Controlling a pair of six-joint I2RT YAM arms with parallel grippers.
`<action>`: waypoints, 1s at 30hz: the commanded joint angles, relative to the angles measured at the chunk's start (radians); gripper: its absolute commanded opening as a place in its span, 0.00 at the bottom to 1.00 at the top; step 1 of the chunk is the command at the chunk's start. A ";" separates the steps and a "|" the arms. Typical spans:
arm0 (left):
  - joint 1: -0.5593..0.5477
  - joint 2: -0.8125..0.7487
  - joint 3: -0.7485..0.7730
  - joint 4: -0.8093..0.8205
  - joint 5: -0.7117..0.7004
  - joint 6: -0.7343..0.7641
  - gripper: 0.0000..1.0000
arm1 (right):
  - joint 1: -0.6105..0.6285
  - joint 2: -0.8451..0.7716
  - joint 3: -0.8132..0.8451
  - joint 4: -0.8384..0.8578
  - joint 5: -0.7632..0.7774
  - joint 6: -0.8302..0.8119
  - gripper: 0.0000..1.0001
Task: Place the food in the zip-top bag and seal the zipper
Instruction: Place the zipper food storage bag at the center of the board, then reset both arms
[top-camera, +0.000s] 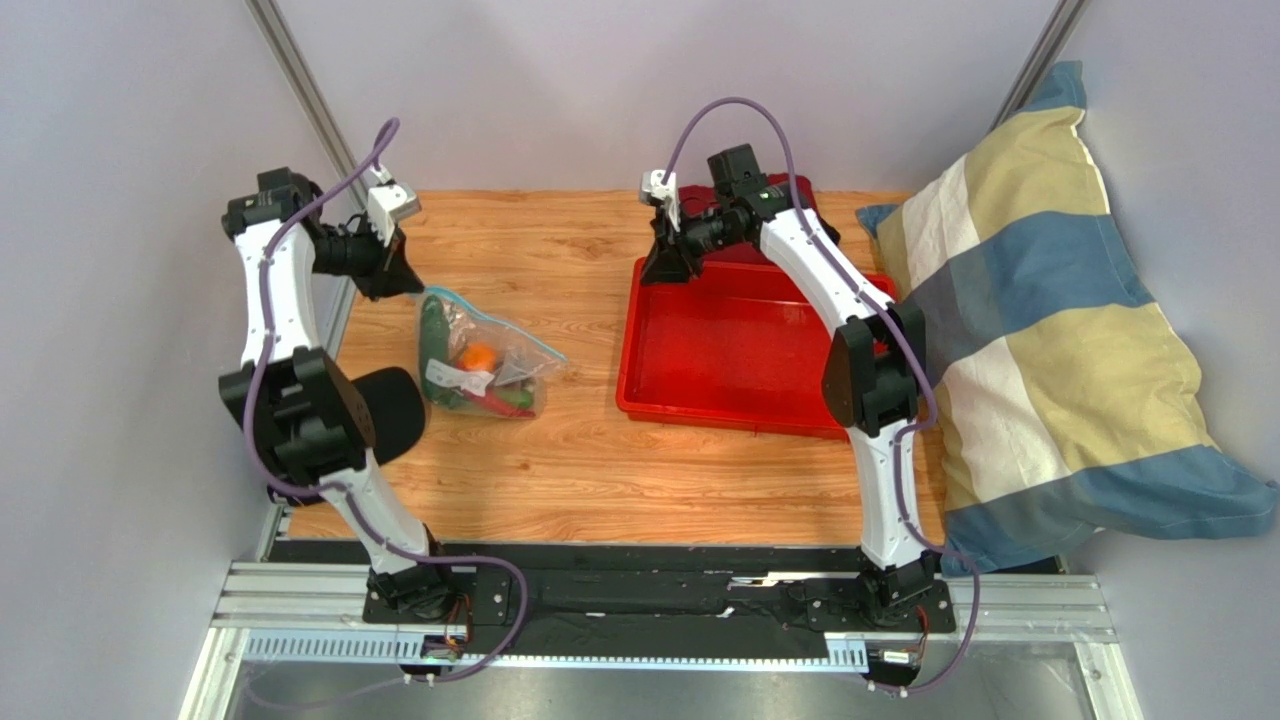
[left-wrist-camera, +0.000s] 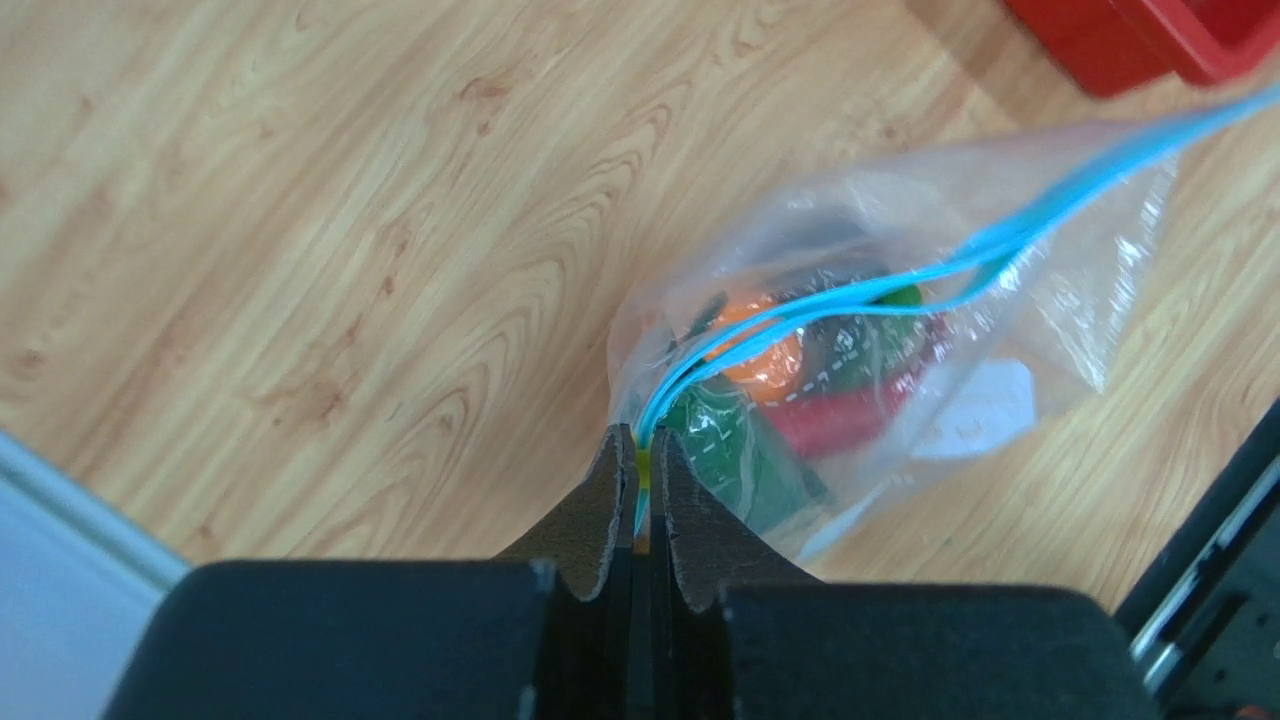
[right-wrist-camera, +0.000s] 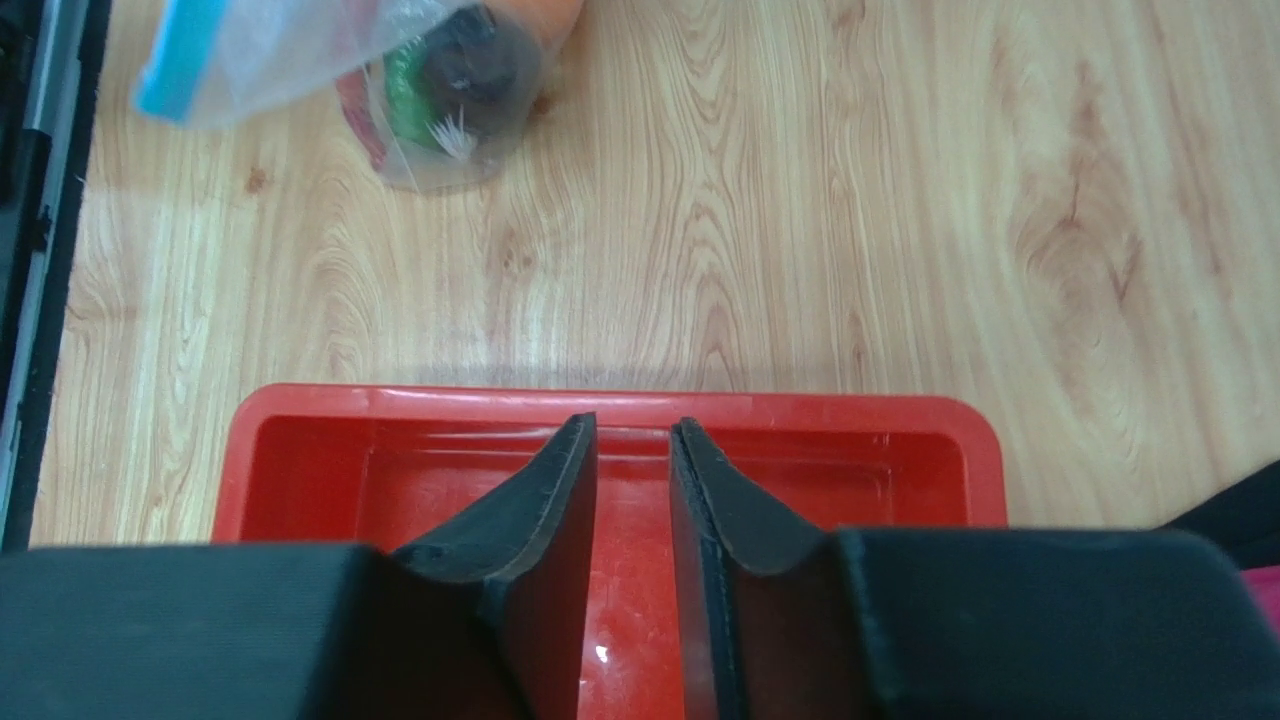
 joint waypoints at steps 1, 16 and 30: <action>0.000 0.144 0.122 0.176 0.044 -0.314 0.00 | -0.011 0.000 0.054 0.022 0.058 0.052 0.35; -0.070 0.255 0.222 0.454 -0.224 -0.708 0.56 | -0.112 -0.066 0.059 0.158 0.207 0.324 1.00; -0.084 0.002 0.308 0.176 -0.281 -0.779 0.99 | -0.198 -0.452 -0.263 0.228 0.394 0.647 1.00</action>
